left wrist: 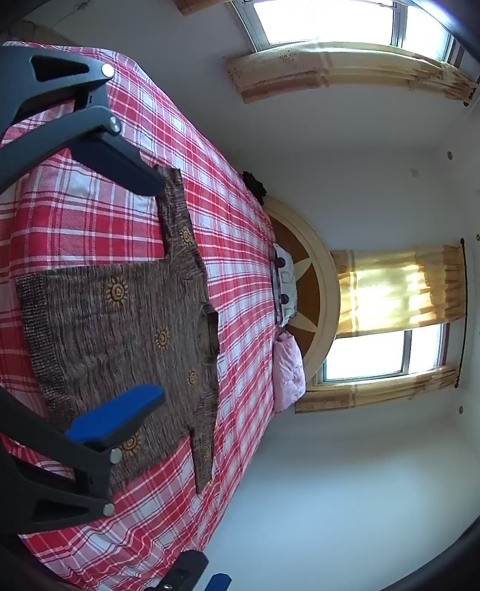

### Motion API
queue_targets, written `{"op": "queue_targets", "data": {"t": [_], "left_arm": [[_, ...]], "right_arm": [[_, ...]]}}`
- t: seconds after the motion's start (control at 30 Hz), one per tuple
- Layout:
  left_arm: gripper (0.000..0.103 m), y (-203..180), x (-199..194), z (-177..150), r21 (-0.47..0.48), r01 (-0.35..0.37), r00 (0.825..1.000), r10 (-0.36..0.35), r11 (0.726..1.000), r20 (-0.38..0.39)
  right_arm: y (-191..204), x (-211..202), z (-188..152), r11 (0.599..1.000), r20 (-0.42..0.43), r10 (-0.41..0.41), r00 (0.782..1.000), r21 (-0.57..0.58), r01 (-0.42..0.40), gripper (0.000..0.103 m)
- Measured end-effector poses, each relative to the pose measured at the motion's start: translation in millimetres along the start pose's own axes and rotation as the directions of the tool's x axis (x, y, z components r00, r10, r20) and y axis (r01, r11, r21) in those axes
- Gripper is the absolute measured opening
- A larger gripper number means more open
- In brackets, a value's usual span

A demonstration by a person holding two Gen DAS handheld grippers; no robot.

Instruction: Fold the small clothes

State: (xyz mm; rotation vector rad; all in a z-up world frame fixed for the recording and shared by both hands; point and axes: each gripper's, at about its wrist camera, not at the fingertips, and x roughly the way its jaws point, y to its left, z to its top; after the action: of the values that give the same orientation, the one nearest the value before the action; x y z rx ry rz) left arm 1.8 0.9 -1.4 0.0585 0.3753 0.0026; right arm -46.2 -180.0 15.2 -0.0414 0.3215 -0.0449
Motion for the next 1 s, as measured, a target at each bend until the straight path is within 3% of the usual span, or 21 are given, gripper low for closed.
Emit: {"op": "queue_targets", "data": {"t": [0.2,0.43,1.0], "left_arm": [[0.103,0.0,11.8,-1.7,0.011,0.007,0.999,-0.007,1.000,-0.033],[0.103,2.6,10.7,-15.9,0.020,0.021,1.000,-0.020,1.000,-0.008],[0.103,-0.5,13.0,-11.3,0.020,0.007,1.000,-0.006,1.000,-0.022]], "right_arm": [[-0.1,0.1,0.0,1.000,0.005,-0.004,1.000,0.003,0.004,0.102],[4.7,4.5,-2.2,1.000,0.002,-0.006,1.000,0.006,0.006,0.102],[0.7,8.8,-7.3,1.000,-0.014,-0.006,1.000,0.021,0.007,0.102]]}}
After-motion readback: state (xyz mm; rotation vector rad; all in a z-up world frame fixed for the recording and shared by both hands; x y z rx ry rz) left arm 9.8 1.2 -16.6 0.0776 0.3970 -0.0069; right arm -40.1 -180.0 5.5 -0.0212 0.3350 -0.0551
